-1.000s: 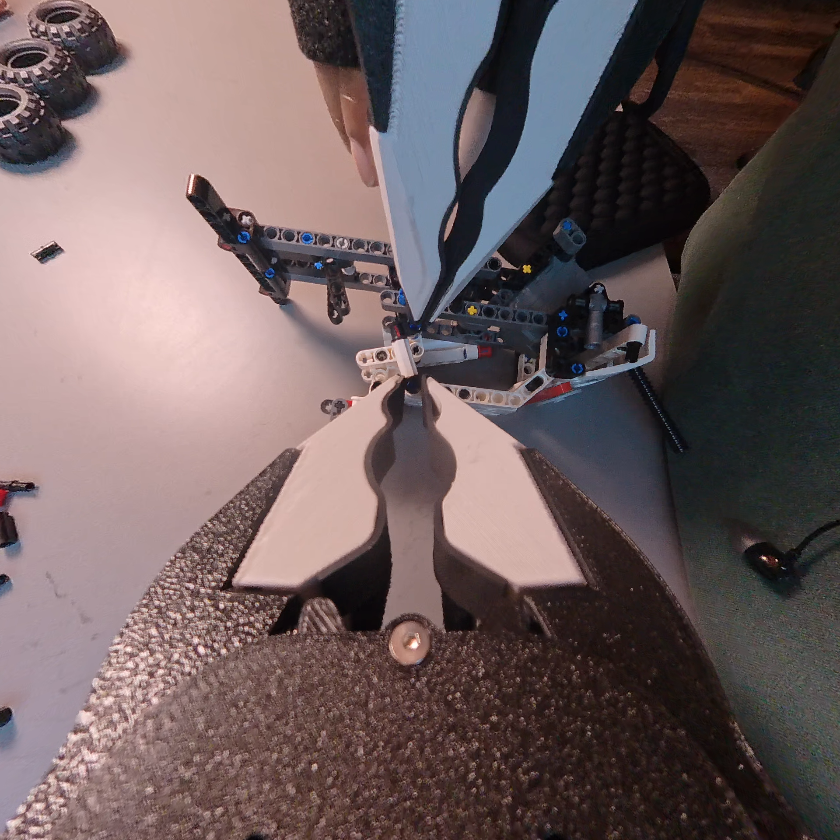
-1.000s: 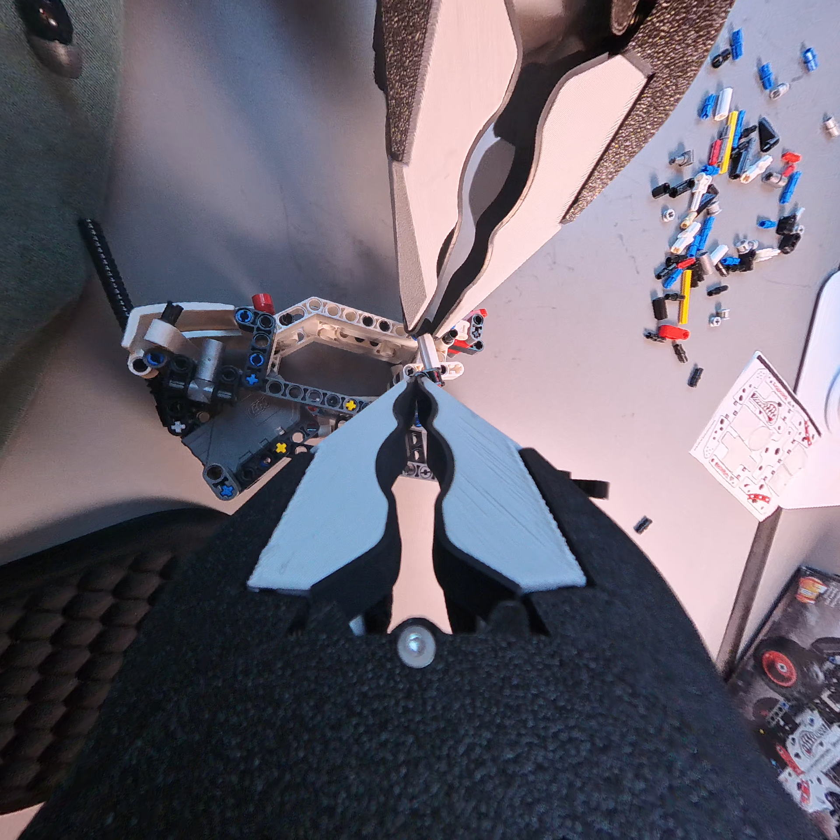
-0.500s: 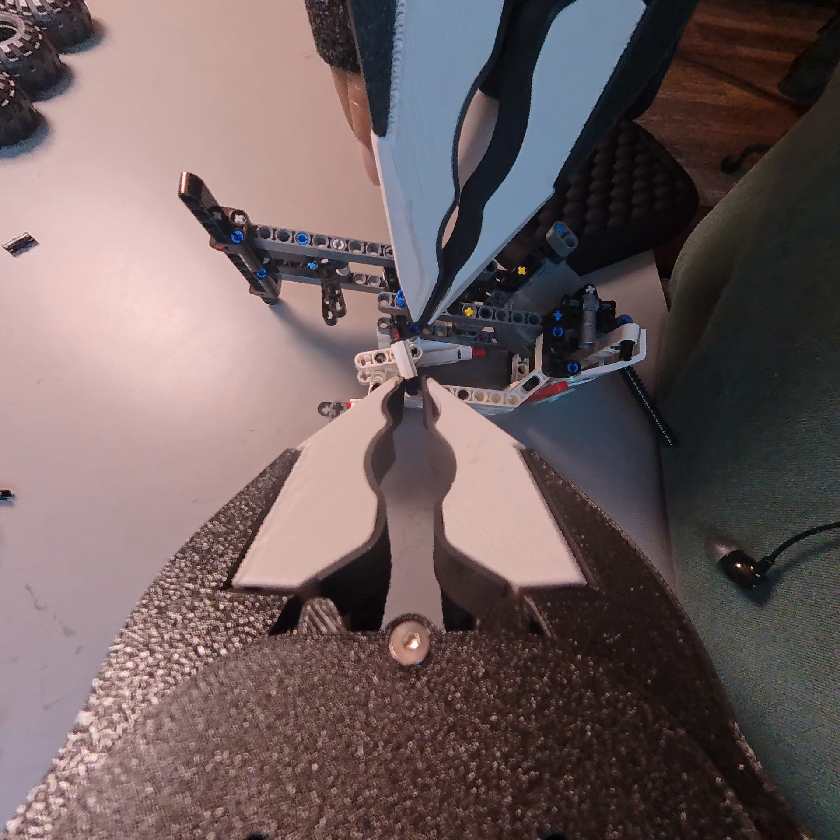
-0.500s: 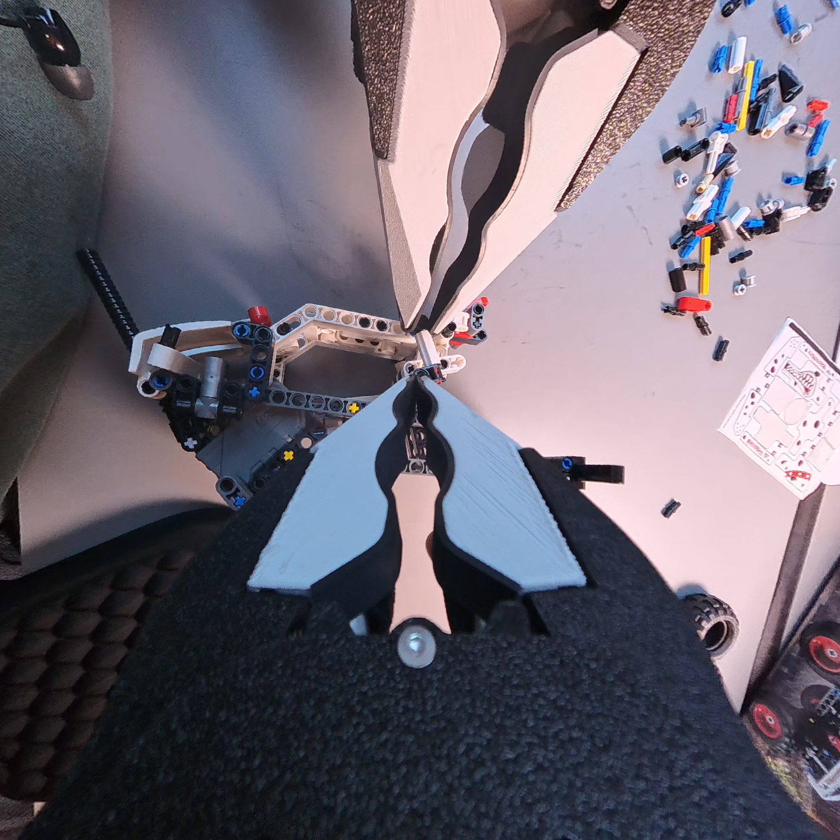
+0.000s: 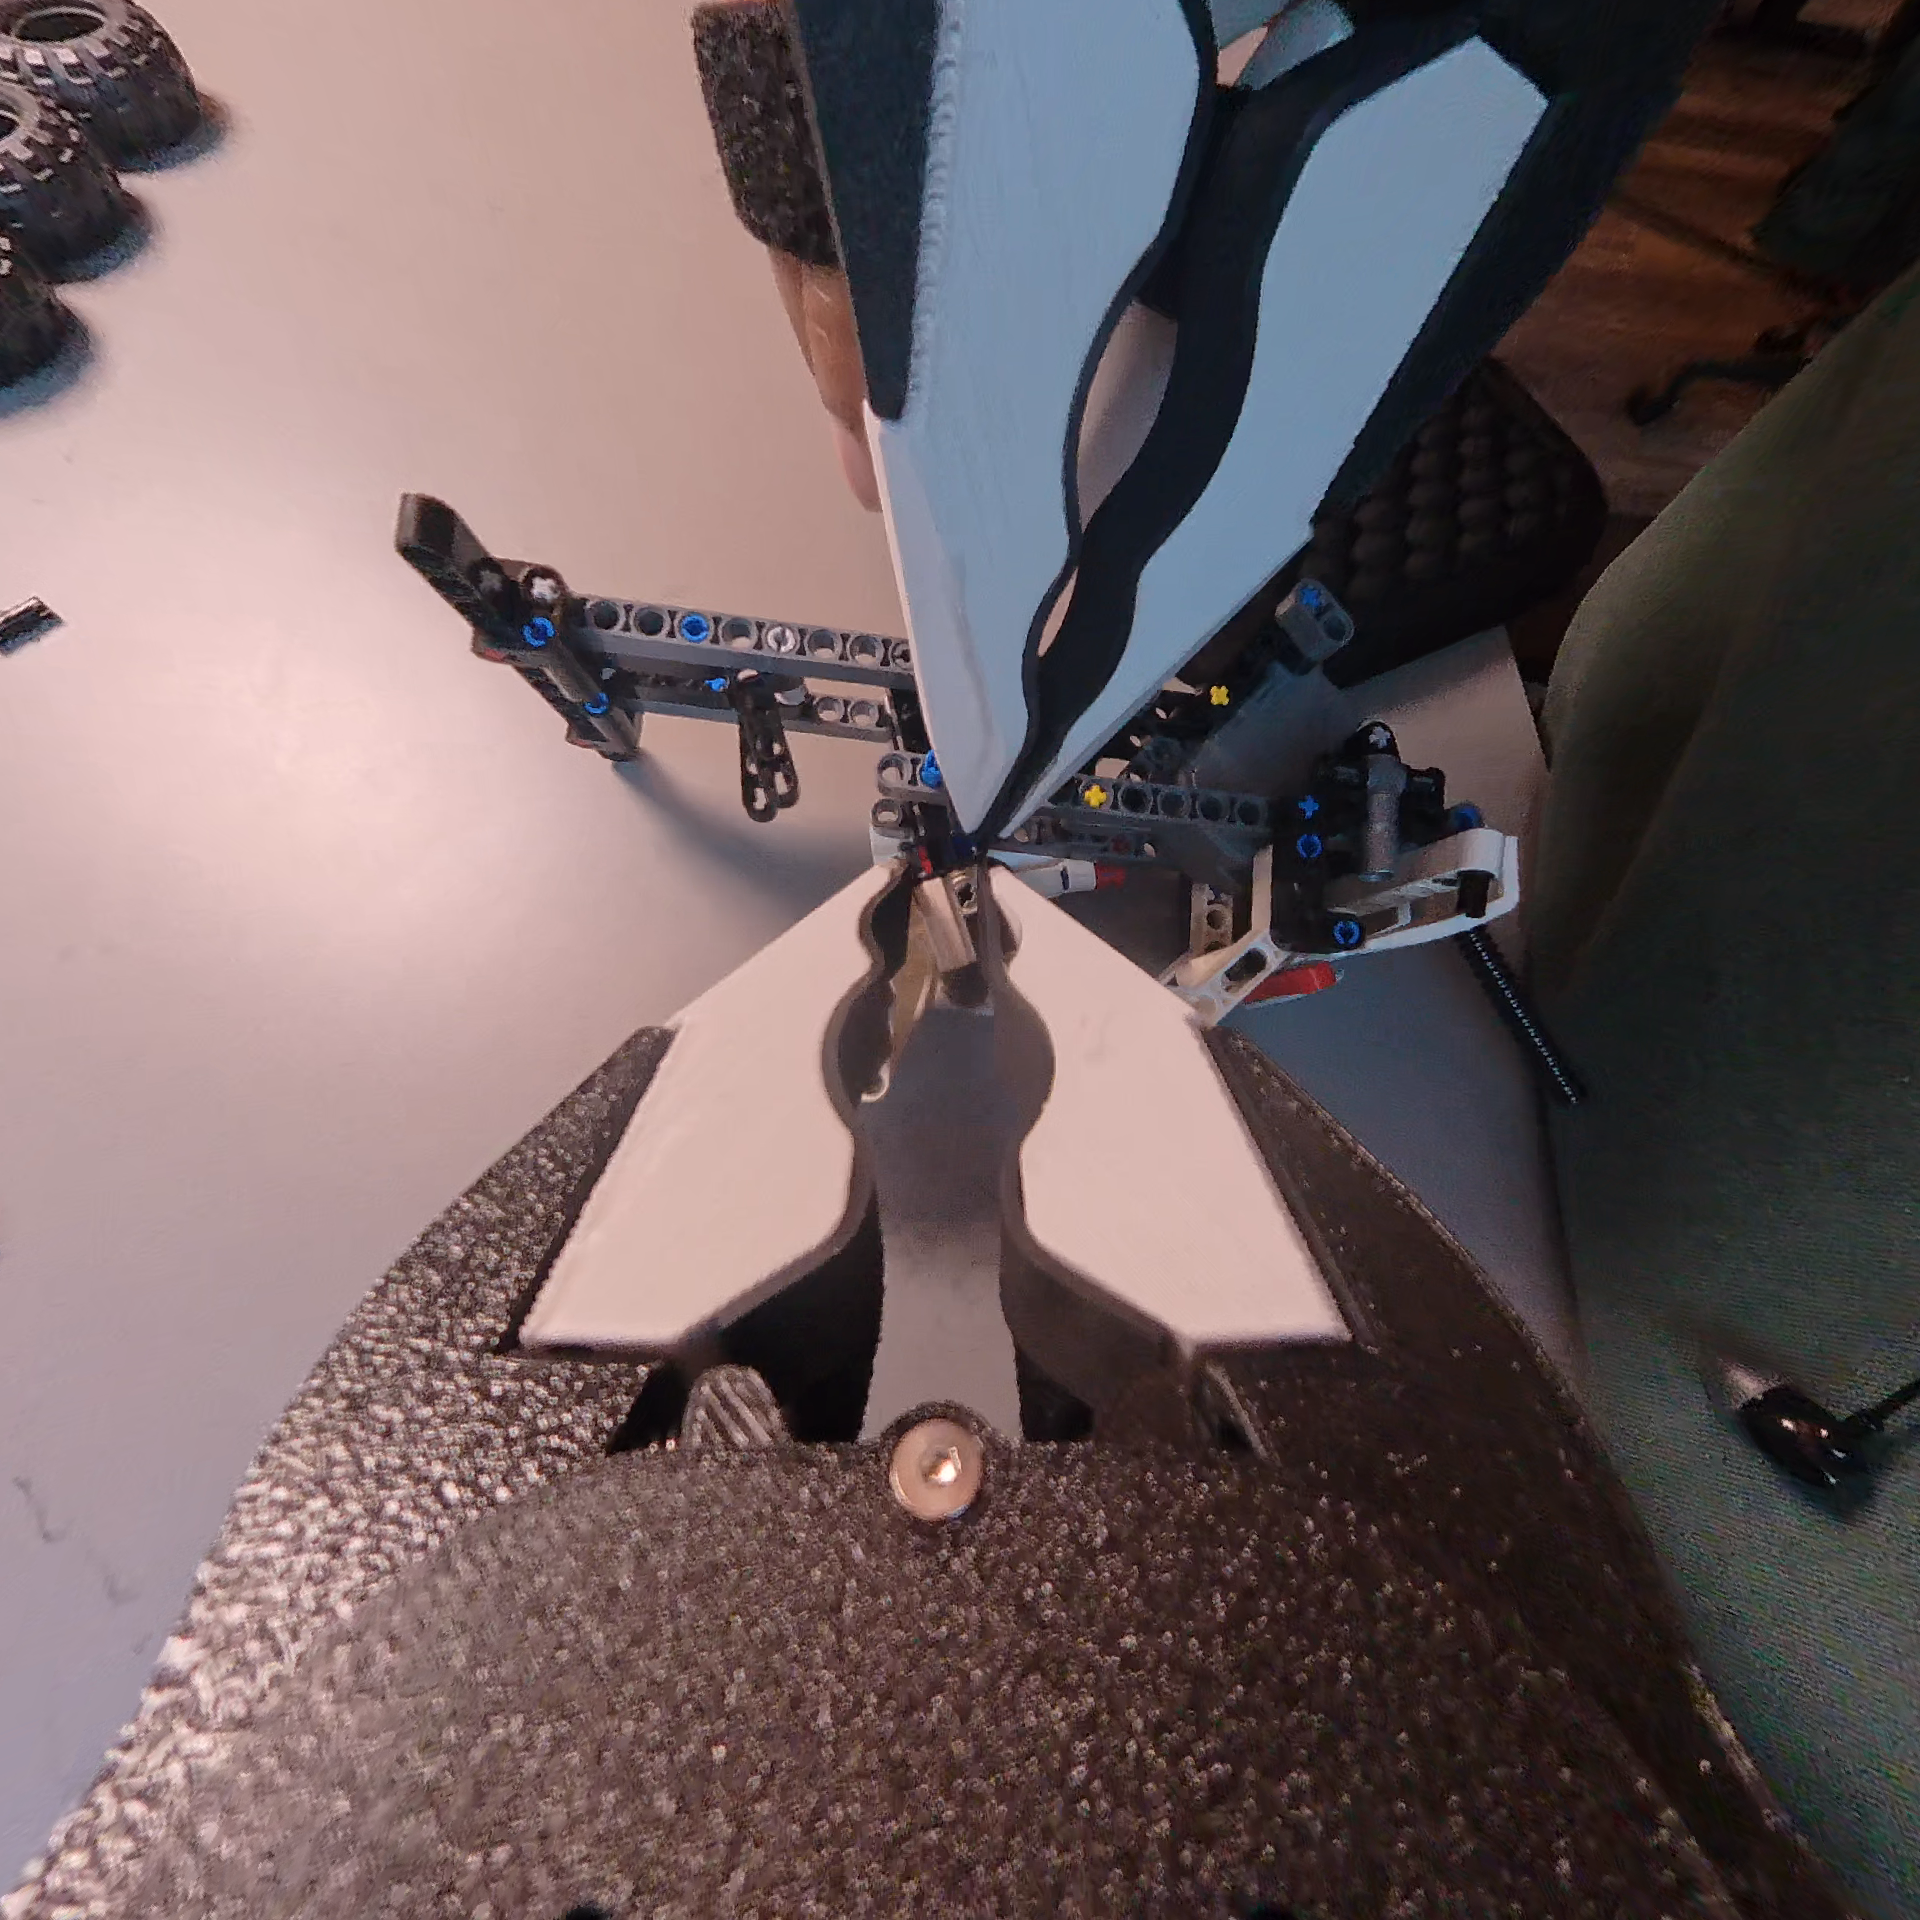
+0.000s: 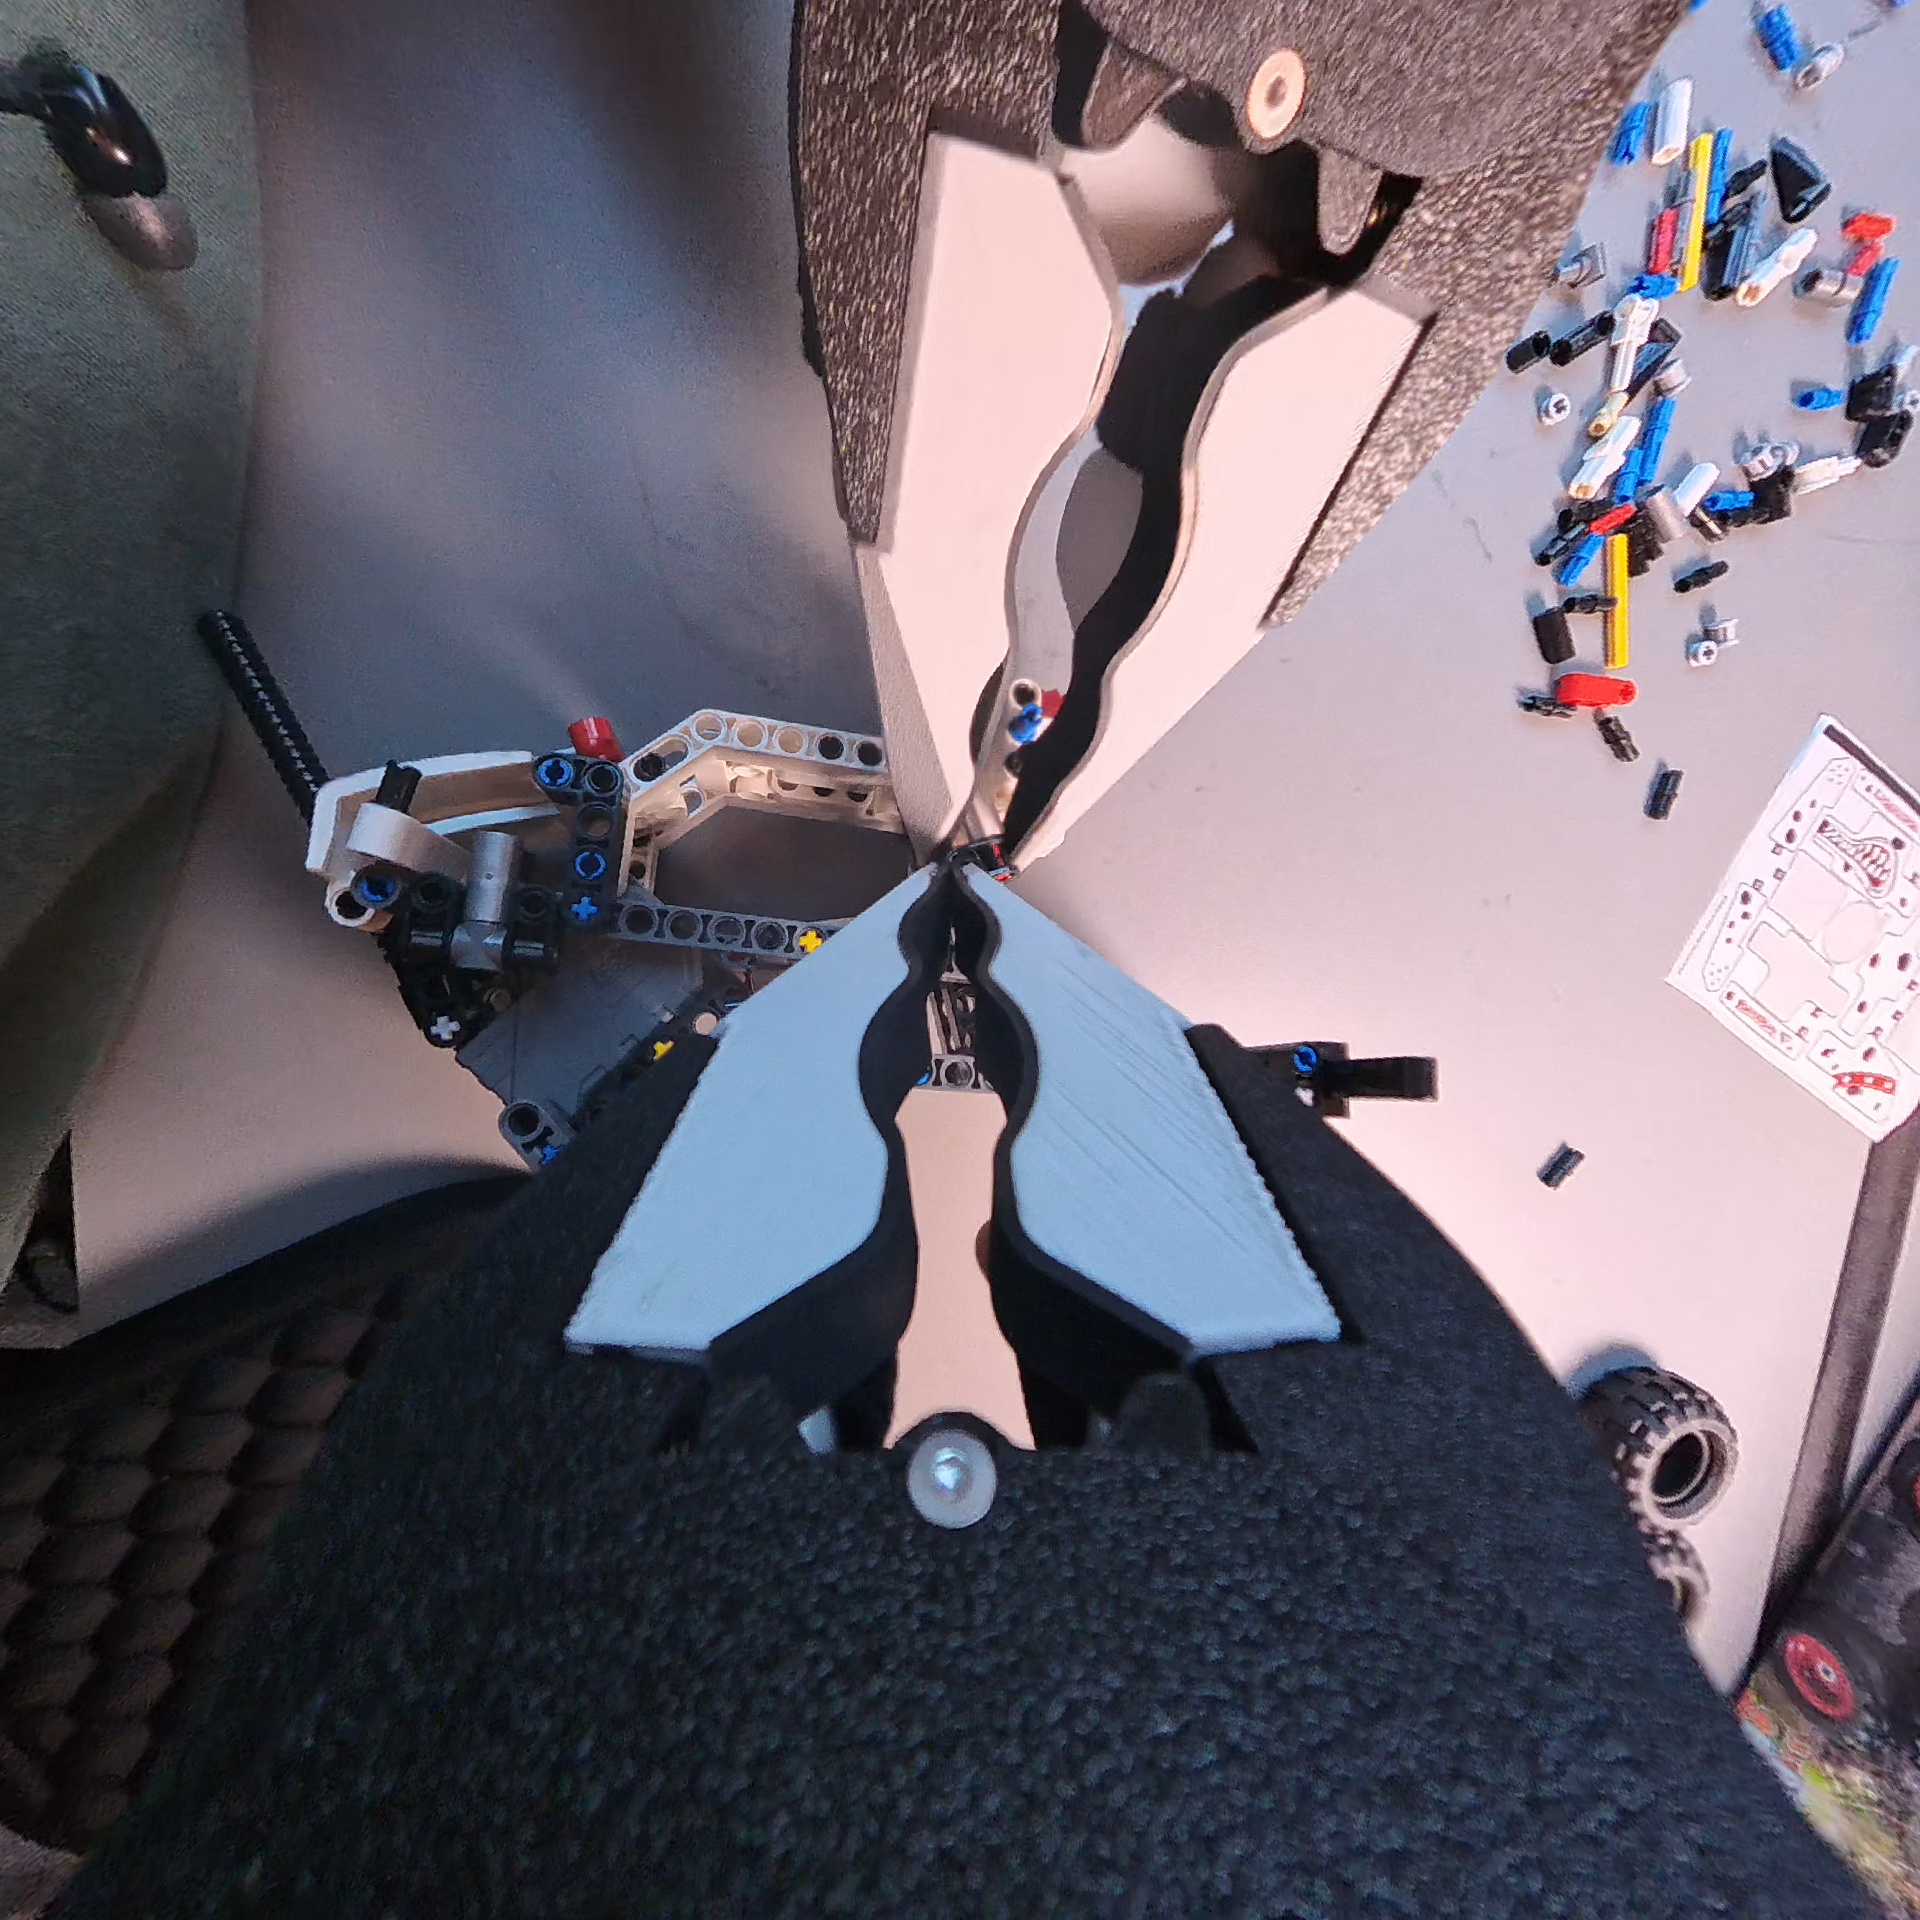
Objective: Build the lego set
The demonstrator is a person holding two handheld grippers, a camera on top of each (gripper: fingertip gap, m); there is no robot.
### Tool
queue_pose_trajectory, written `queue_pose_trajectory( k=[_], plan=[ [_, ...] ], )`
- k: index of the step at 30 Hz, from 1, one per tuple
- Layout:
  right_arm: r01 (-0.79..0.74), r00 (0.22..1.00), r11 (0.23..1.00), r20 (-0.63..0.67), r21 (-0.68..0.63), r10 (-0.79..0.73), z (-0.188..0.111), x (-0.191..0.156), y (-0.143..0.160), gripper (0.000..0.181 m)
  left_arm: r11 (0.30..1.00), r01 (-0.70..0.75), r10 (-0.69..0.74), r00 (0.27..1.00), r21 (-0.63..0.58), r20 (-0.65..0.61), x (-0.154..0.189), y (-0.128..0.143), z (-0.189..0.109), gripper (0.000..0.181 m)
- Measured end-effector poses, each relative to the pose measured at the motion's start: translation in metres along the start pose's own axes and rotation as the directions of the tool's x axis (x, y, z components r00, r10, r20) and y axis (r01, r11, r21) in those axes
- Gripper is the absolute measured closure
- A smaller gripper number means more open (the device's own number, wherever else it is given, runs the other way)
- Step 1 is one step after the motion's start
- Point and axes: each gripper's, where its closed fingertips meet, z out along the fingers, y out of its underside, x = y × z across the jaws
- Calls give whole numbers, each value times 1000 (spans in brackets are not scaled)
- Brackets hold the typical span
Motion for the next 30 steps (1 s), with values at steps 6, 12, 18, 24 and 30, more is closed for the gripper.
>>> queue_pose_trajectory(
  k=[6,12,18,24,30],
  plan=[
    [-140,990,982,15,125,139,-6,2,-1,170,1000,21,-21,1000,-14,-9,0,-1,3,172],
    [-173,985,980,-1,95,174,-6,-4,7,167,999,17,-17,1000,-49,-8,1,-4,8,172],
    [-294,953,953,-62,75,298,-6,1,13,173,997,55,-53,997,-54,50,0,-8,13,172],
    [-390,917,921,-100,-7,387,-6,1,14,169,992,125,-124,987,2,97,0,-10,14,172],
    [-374,924,922,-126,-100,361,0,-7,9,169,998,68,-68,997,7,-25,13,-1,-1,145]
  ],
)
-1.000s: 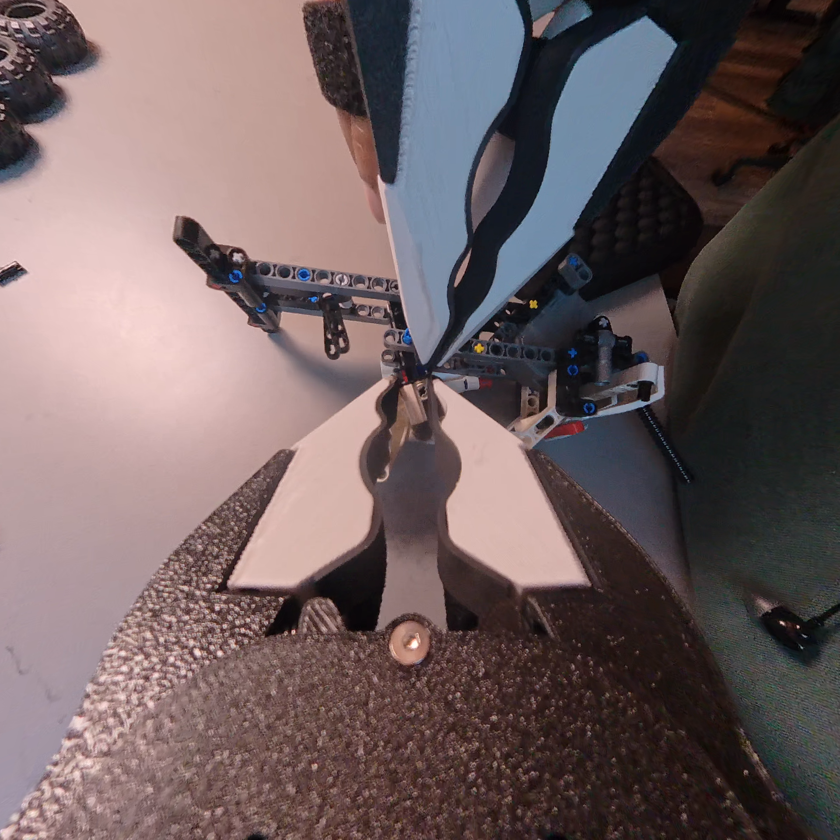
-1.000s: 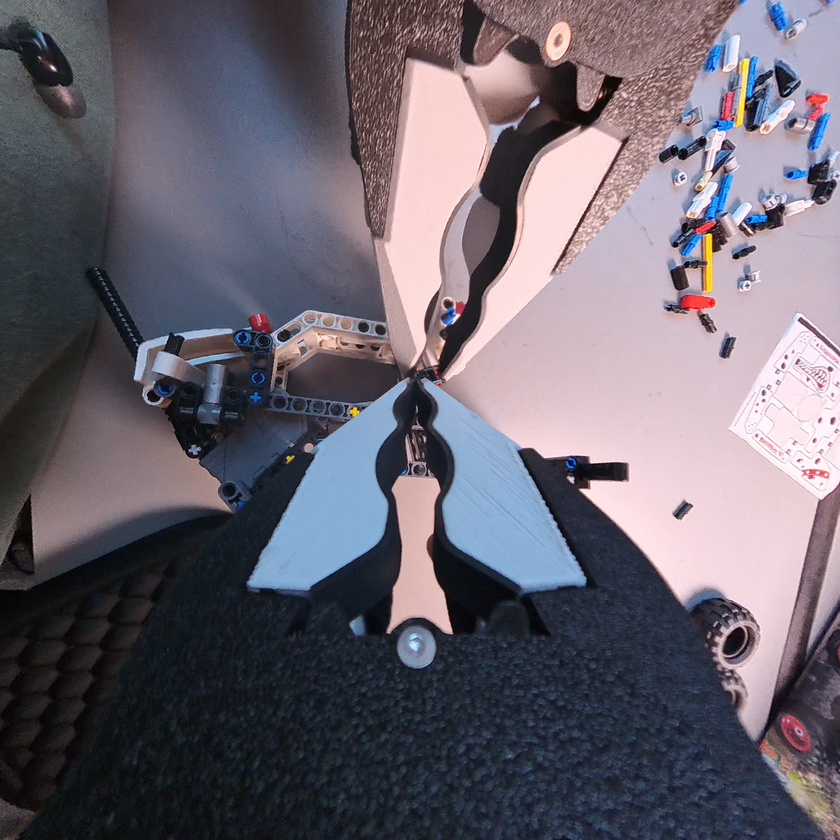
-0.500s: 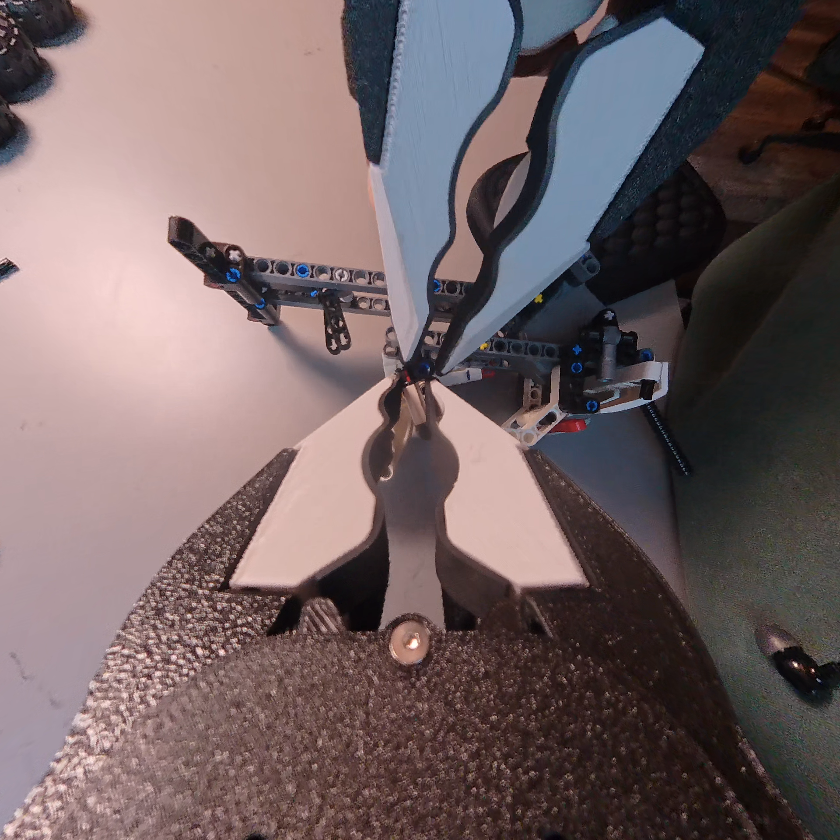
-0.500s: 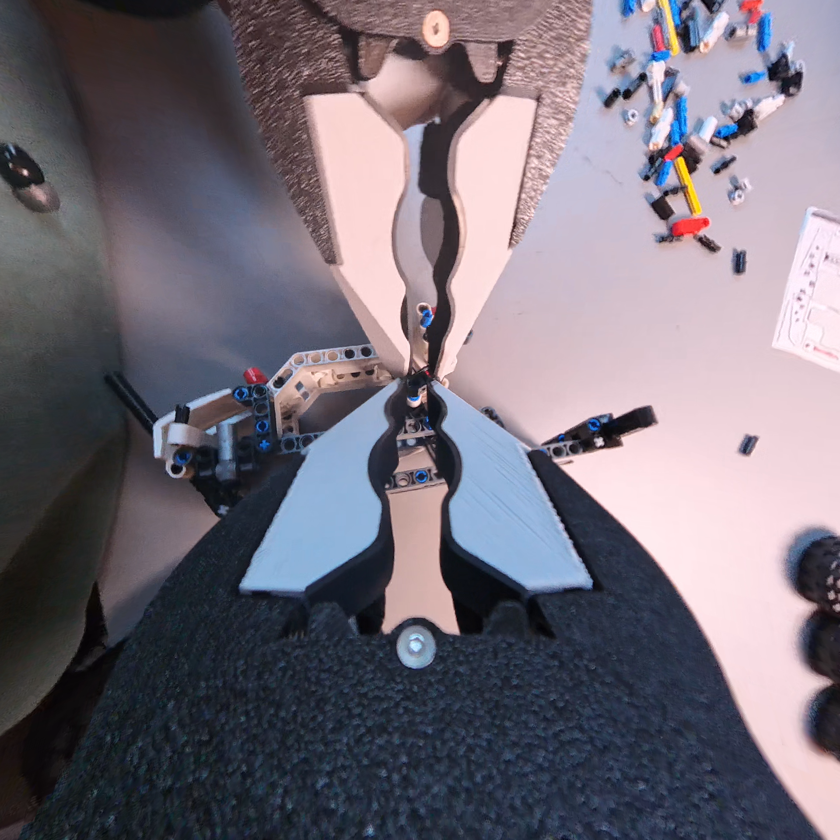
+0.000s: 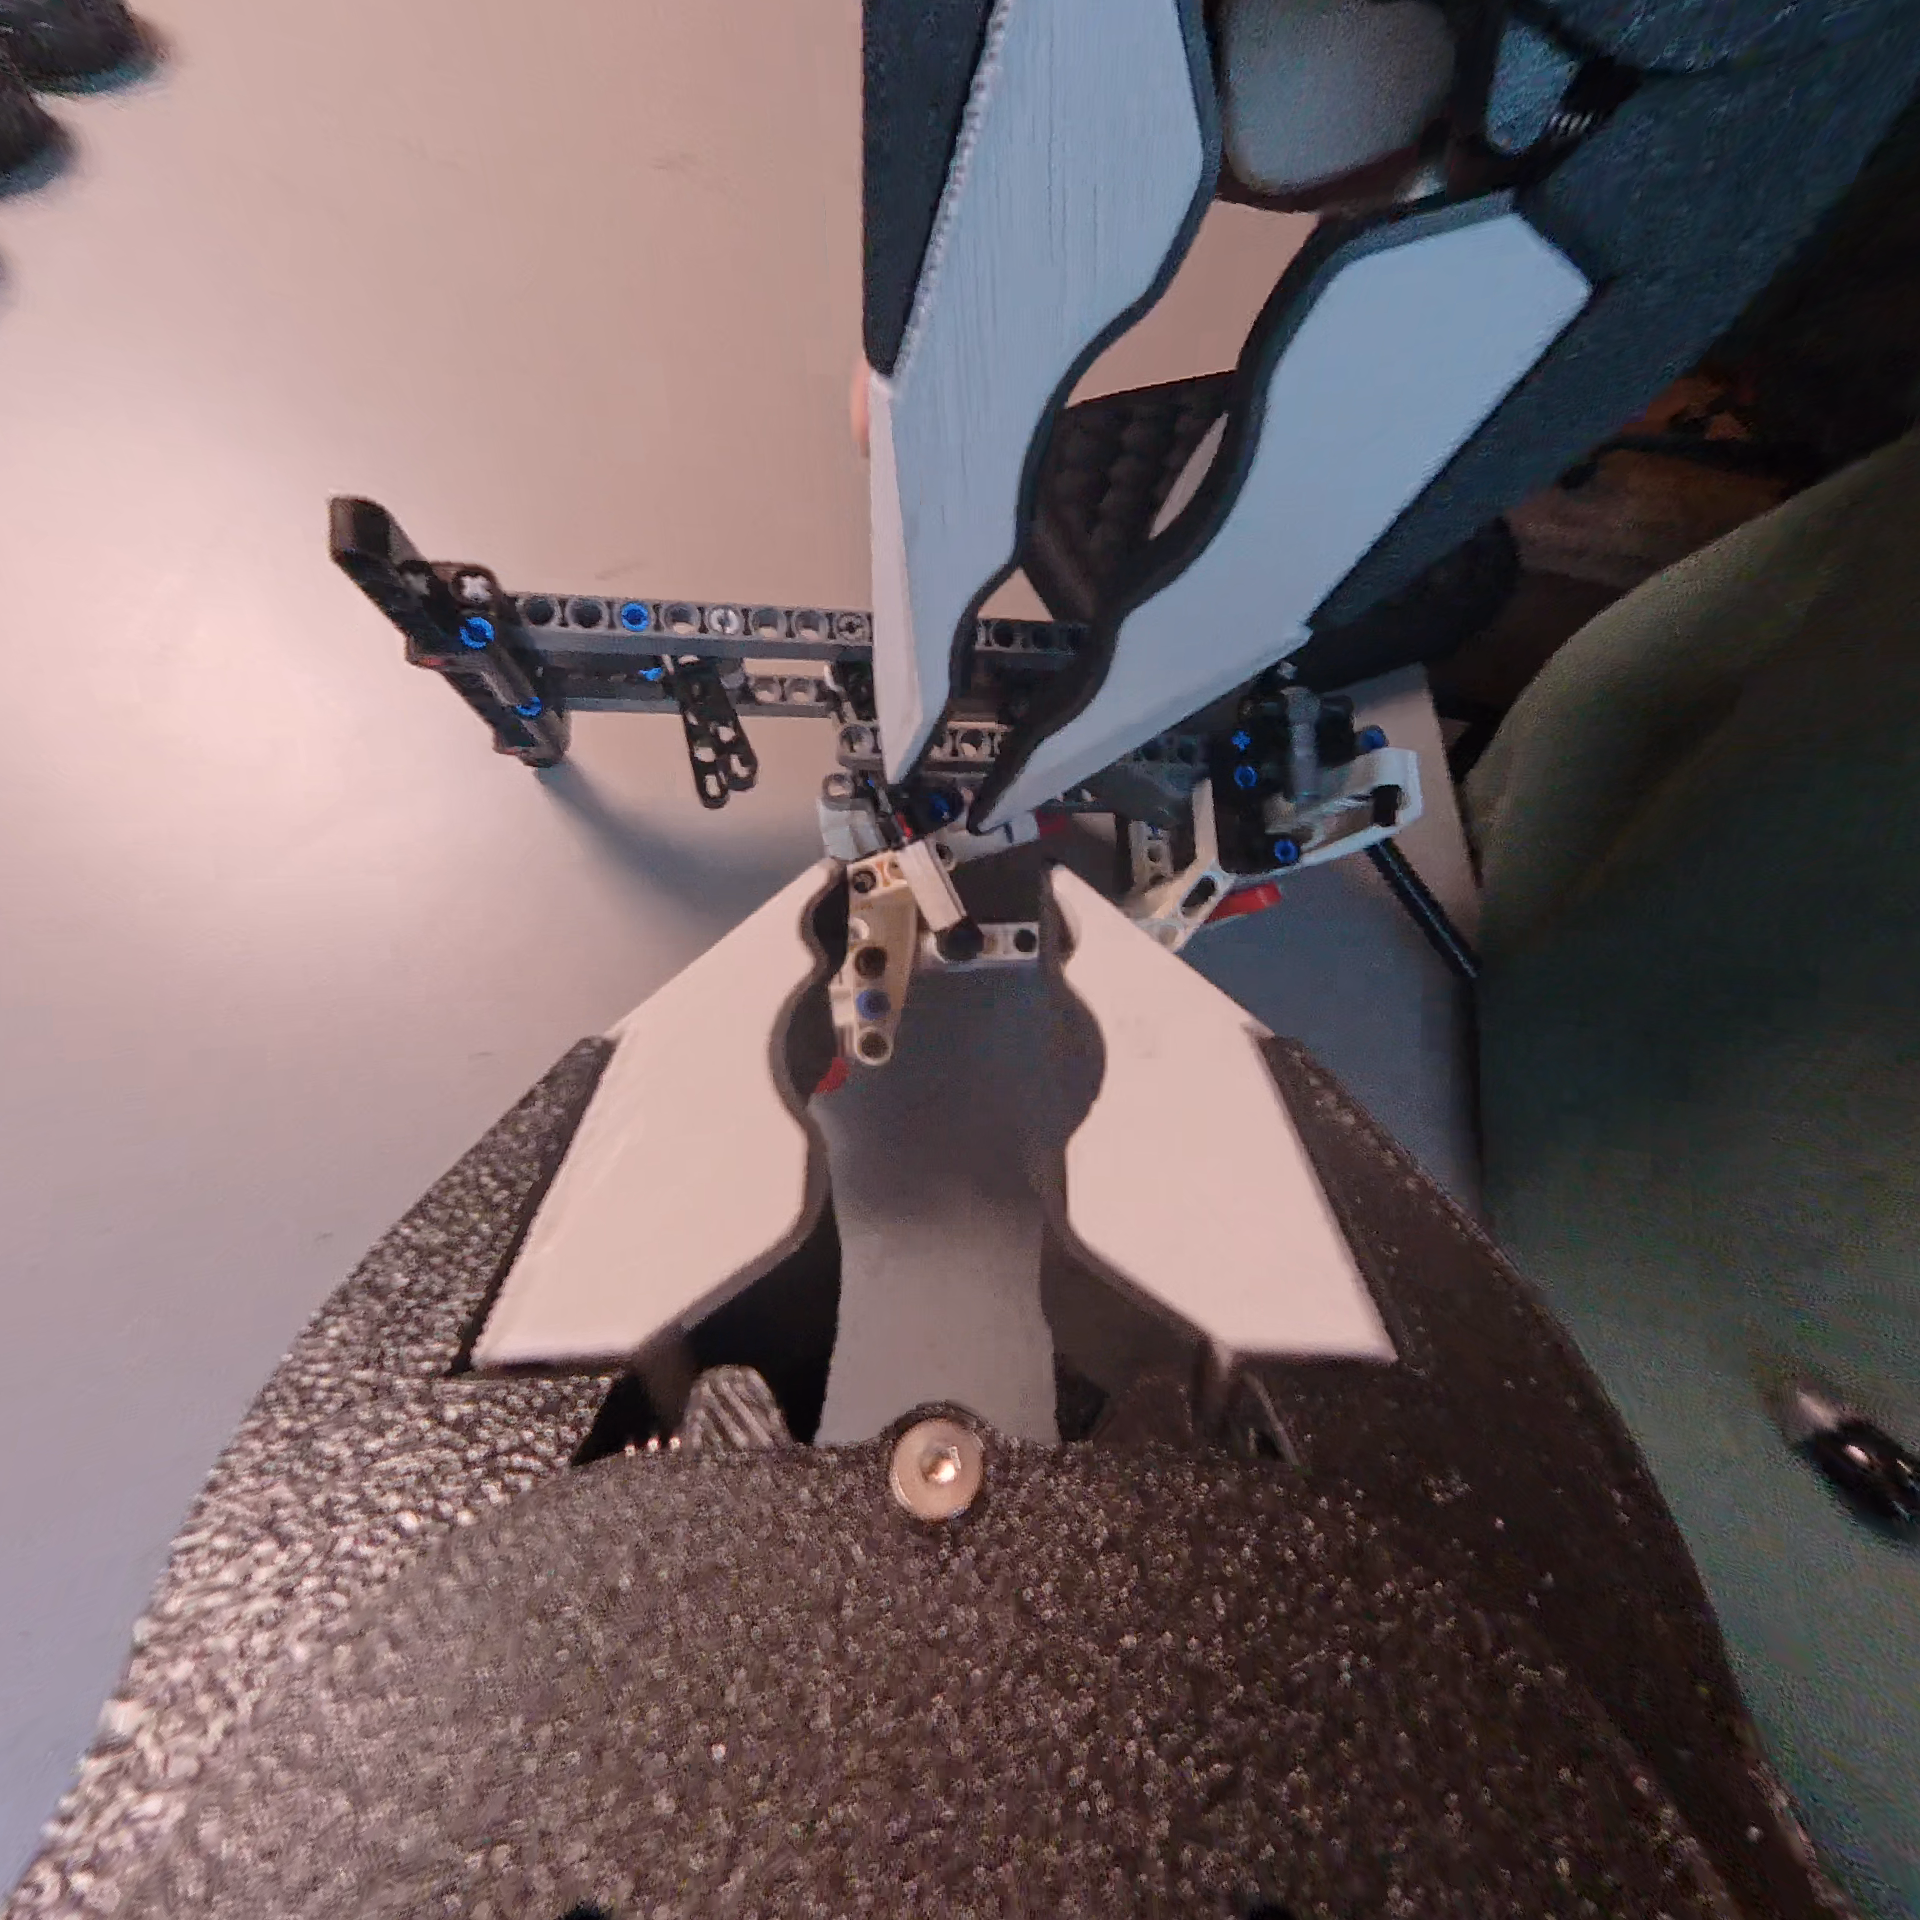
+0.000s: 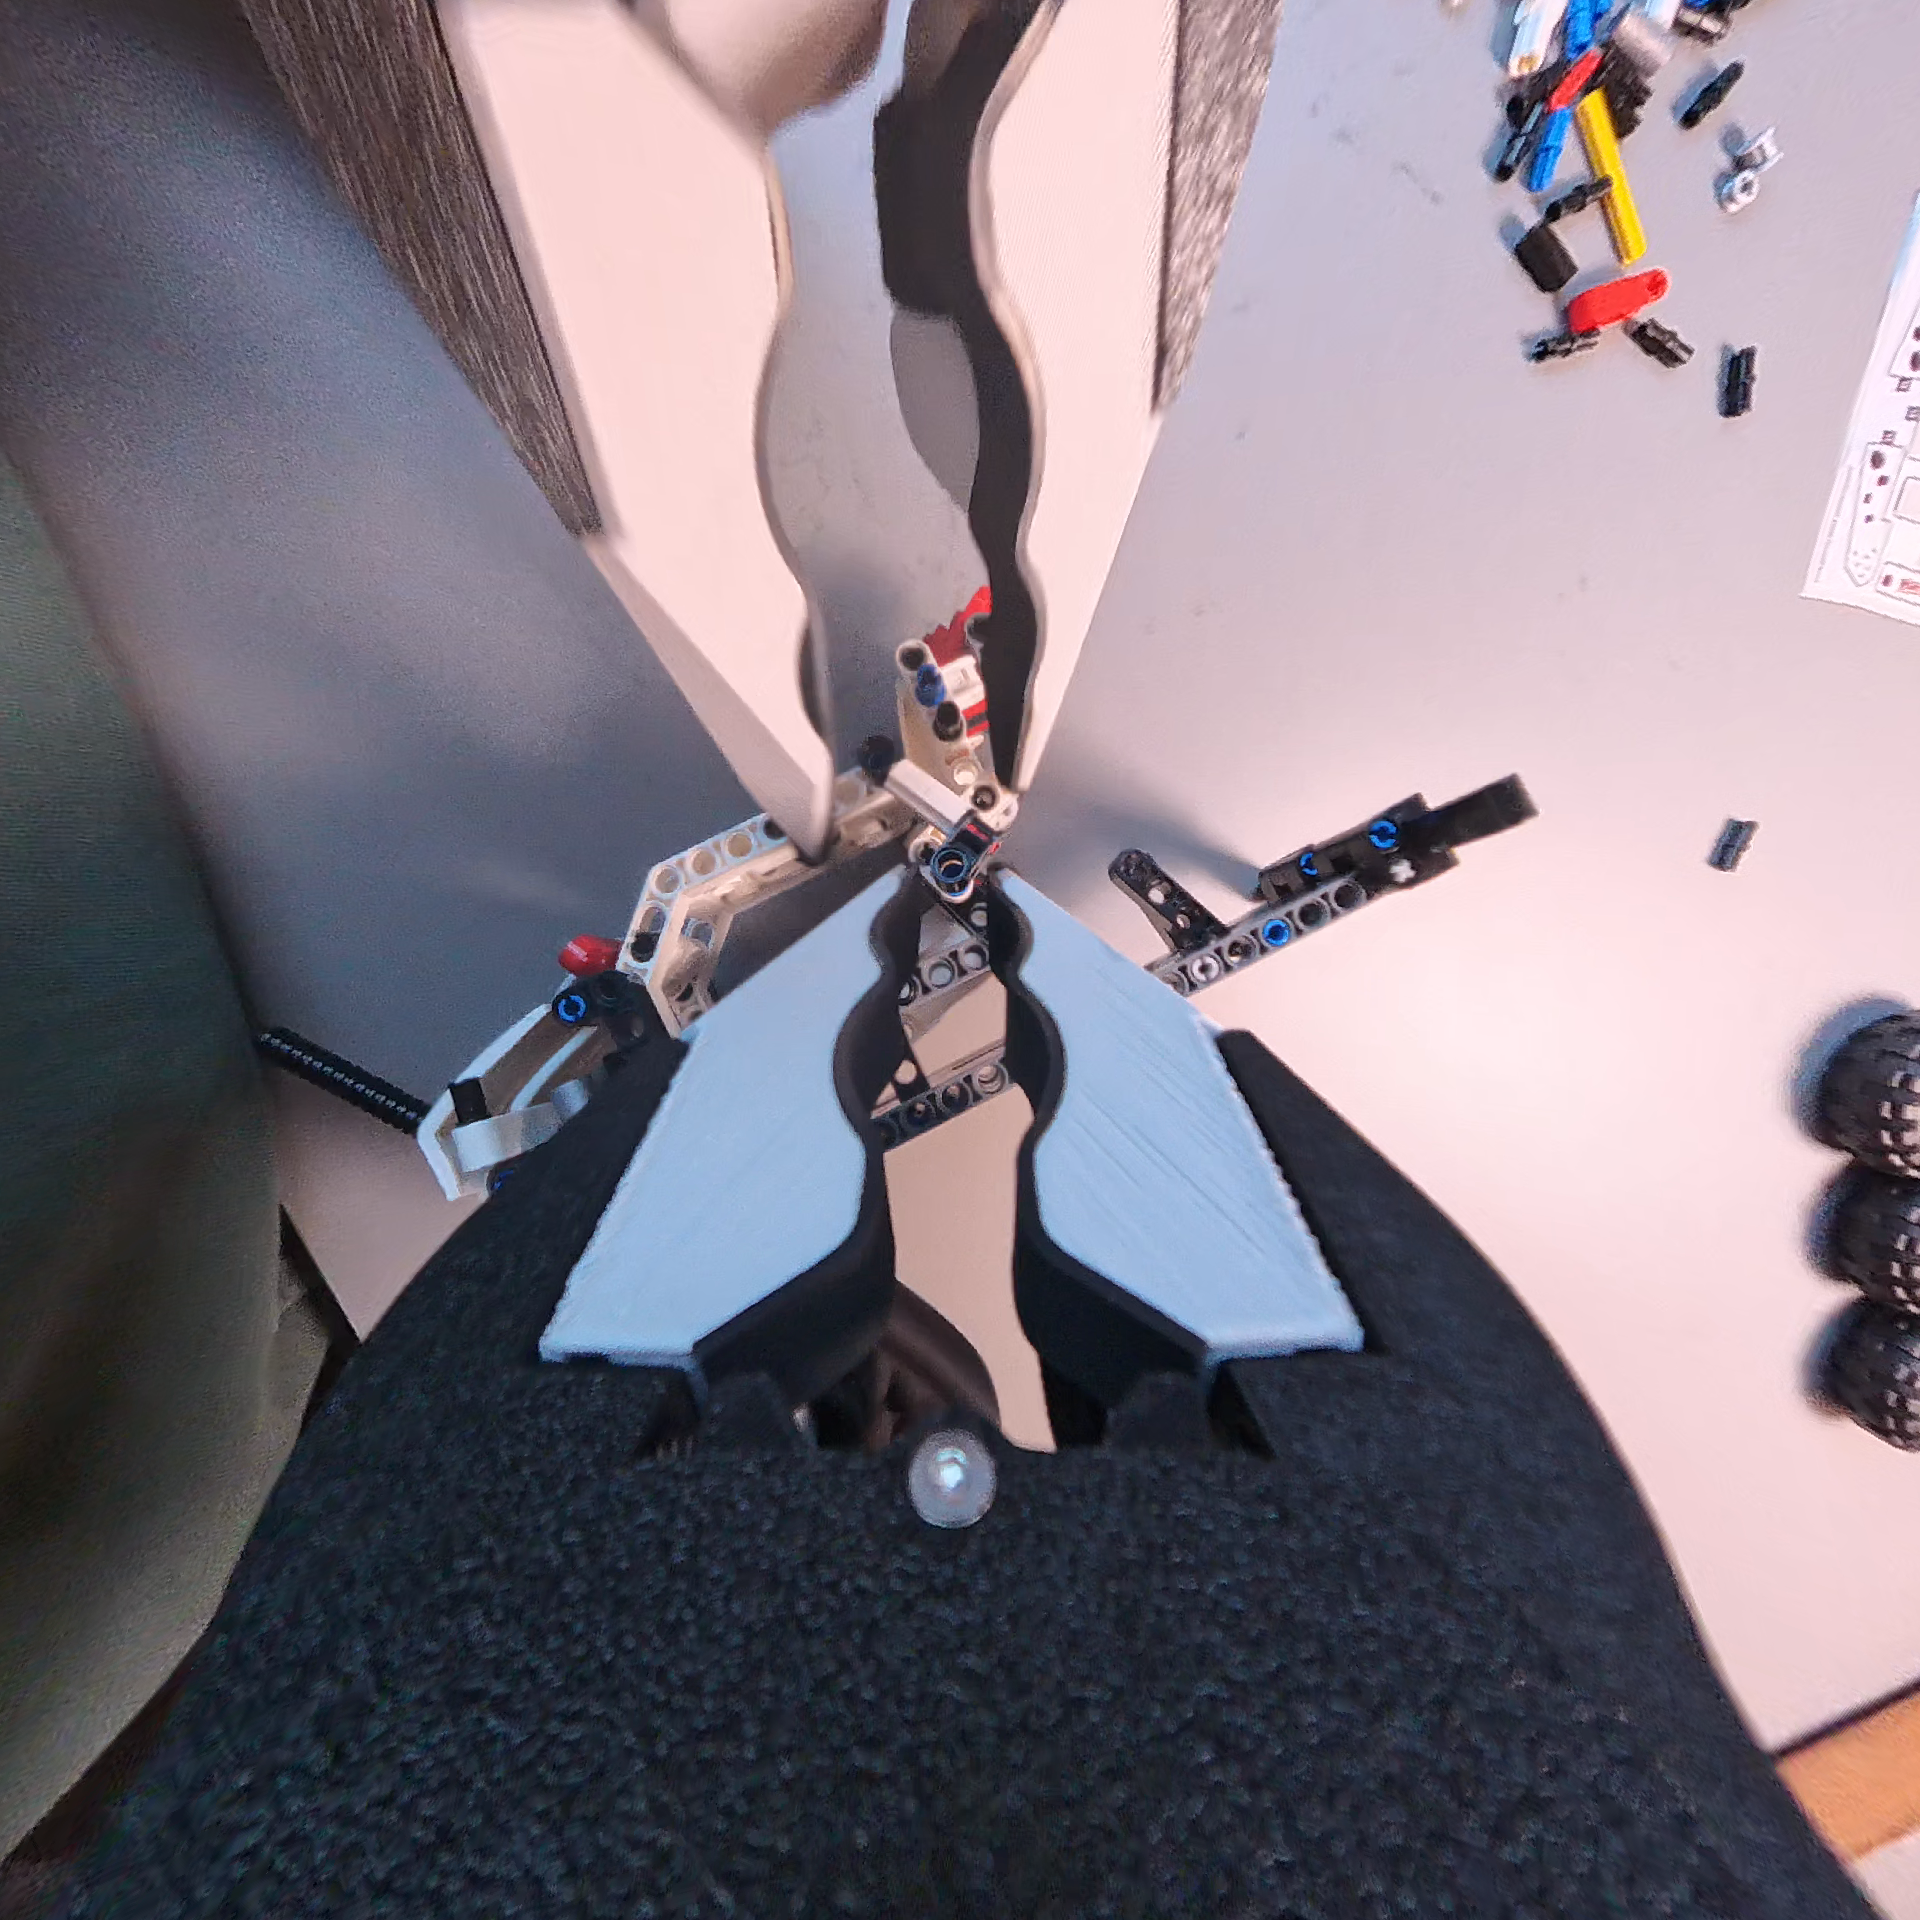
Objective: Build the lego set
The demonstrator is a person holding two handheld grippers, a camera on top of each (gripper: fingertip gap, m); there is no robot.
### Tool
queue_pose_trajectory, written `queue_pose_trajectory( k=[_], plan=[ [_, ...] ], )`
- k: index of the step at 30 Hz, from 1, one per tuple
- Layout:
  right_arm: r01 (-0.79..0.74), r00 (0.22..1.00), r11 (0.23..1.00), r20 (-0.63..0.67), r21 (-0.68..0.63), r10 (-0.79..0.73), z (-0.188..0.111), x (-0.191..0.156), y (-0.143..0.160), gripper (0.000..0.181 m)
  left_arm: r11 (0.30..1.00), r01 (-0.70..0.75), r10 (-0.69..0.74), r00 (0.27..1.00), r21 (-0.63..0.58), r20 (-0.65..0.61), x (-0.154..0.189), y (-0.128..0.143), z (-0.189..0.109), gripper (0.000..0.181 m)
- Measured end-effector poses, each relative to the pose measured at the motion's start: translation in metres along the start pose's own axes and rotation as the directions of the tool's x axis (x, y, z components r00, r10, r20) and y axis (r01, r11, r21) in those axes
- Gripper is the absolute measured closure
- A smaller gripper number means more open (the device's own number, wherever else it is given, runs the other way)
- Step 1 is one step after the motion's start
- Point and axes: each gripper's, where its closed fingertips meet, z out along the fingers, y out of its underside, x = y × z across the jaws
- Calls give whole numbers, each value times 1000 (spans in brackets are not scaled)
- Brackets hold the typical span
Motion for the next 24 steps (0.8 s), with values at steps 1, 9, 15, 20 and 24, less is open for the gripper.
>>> queue_pose_trajectory(
  k=[1,9,15,20,24],
  plan=[
    [-6,1000,1000,3,-10,6,1,-2,0,167,1000,20,-20,998,9,-53,3,1,-5,139],
    [-50,998,995,-49,-86,46,4,-1,-4,167,992,-127,130,971,25,-200,-4,18,5,110],
    [-72,996,989,-56,-128,65,1,-5,1,172,984,-178,168,961,-24,-221,1,30,16,145],
    [-84,993,990,-93,-115,73,-2,-8,8,173,980,-191,183,976,-49,-121,2,31,20,157],
    [-112,988,991,-115,-73,103,-3,-9,11,174,985,-166,162,984,-45,-81,2,30,22,158]
  ],
)
